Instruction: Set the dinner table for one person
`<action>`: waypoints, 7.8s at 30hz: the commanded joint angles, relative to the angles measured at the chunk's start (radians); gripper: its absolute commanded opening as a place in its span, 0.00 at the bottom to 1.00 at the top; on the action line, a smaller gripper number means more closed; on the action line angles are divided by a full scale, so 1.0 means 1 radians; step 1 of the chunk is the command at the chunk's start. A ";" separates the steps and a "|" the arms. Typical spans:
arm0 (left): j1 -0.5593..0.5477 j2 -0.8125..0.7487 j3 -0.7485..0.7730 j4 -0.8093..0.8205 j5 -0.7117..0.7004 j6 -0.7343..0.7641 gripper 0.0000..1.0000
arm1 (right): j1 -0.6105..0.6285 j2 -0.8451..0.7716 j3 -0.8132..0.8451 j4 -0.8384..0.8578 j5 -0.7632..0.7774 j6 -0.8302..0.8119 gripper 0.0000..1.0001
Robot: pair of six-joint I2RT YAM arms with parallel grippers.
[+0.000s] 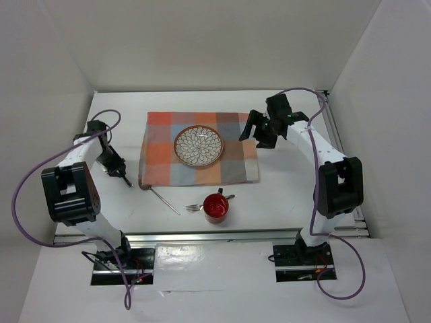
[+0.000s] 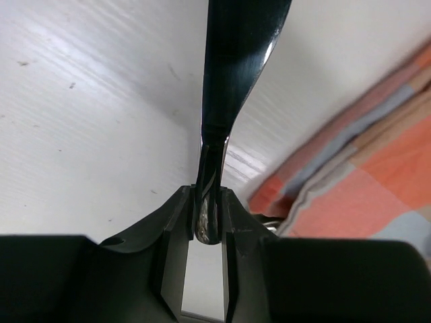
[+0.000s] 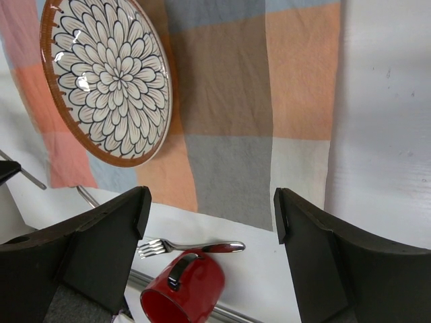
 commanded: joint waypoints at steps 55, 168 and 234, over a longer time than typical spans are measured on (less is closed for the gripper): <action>-0.916 0.692 0.984 -0.088 0.291 -0.213 0.00 | -0.243 -0.324 -0.191 -0.111 0.131 -0.032 0.86; -0.409 -0.302 0.195 -0.164 0.088 -0.055 0.57 | 0.251 0.113 0.456 -0.285 0.478 -0.078 0.00; -0.549 -0.298 -0.390 0.138 -0.054 -0.499 0.77 | -0.019 0.066 0.332 0.044 0.216 -0.150 1.00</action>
